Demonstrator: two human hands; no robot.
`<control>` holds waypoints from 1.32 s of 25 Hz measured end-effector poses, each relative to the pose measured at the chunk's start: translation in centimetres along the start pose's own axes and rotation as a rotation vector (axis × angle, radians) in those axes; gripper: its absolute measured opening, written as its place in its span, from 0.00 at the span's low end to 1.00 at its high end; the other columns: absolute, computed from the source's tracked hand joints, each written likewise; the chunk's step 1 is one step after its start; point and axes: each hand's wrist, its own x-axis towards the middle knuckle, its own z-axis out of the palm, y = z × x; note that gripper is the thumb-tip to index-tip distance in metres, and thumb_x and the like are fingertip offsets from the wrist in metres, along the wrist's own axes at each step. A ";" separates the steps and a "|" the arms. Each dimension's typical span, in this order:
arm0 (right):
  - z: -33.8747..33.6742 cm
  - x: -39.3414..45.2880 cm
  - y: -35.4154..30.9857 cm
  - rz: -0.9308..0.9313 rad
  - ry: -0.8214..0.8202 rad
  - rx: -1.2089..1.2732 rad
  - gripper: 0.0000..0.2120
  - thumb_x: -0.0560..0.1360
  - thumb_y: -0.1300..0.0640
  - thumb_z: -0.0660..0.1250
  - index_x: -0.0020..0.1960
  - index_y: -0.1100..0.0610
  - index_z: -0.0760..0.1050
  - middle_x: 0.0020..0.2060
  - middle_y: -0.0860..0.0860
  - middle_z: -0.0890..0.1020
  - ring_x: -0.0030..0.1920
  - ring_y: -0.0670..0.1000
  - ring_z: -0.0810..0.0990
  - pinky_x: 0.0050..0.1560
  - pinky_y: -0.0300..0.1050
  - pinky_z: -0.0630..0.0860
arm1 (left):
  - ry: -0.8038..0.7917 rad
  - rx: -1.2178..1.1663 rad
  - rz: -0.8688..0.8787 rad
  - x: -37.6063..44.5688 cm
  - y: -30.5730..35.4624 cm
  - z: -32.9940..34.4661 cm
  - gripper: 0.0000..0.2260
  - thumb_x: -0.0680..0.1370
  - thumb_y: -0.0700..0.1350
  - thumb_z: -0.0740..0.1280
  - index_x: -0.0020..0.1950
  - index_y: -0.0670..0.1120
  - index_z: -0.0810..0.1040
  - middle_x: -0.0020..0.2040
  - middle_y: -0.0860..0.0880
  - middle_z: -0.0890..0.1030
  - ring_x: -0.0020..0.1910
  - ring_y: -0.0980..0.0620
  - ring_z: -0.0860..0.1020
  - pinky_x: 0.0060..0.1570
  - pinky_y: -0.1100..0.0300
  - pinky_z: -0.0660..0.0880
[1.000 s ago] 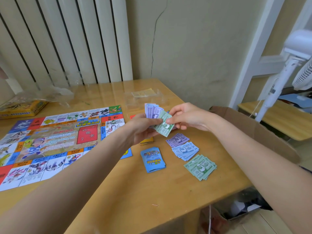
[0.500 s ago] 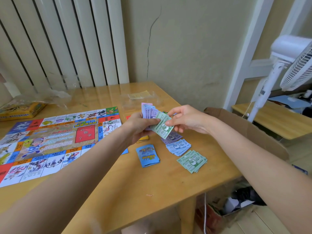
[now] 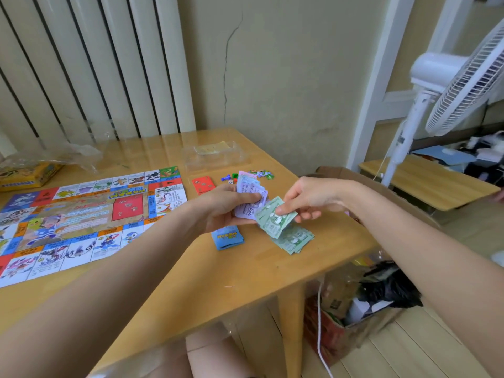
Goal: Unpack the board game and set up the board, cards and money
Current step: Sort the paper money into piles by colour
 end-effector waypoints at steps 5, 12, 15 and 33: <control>0.5 -0.8 1.6 0.171 -0.047 -0.121 0.10 0.74 0.54 0.68 0.38 0.59 0.77 0.22 0.49 0.76 0.19 0.42 0.67 0.18 0.32 0.59 | -0.117 0.171 -0.082 -1.0 -0.4 1.2 0.05 0.77 0.38 0.65 0.52 0.40 0.76 0.44 0.43 0.82 0.38 0.50 0.82 0.44 0.57 0.80; 0.9 -0.5 1.9 0.288 0.014 -0.580 0.21 0.72 0.42 0.67 0.32 0.57 0.70 0.23 0.48 0.73 0.22 0.46 0.68 0.24 0.36 0.66 | -0.081 0.264 -0.166 -1.8 -0.5 0.7 0.05 0.77 0.35 0.65 0.52 0.37 0.75 0.45 0.36 0.81 0.38 0.44 0.82 0.42 0.54 0.81; 0.7 -0.7 1.4 0.317 0.031 -0.619 0.21 0.71 0.40 0.68 0.36 0.58 0.68 0.29 0.50 0.73 0.26 0.48 0.70 0.26 0.38 0.67 | -0.065 0.232 -0.173 -1.8 -0.6 1.1 0.03 0.77 0.35 0.65 0.50 0.37 0.75 0.45 0.36 0.80 0.38 0.43 0.81 0.41 0.53 0.81; 1.1 0.8 -2.5 -0.166 0.213 -0.007 0.10 0.75 0.60 0.68 0.35 0.59 0.74 0.27 0.52 0.74 0.20 0.41 0.72 0.21 0.33 0.68 | -0.043 0.071 0.037 -2.1 0.3 0.1 0.04 0.78 0.42 0.65 0.46 0.44 0.78 0.35 0.51 0.83 0.31 0.59 0.81 0.33 0.67 0.79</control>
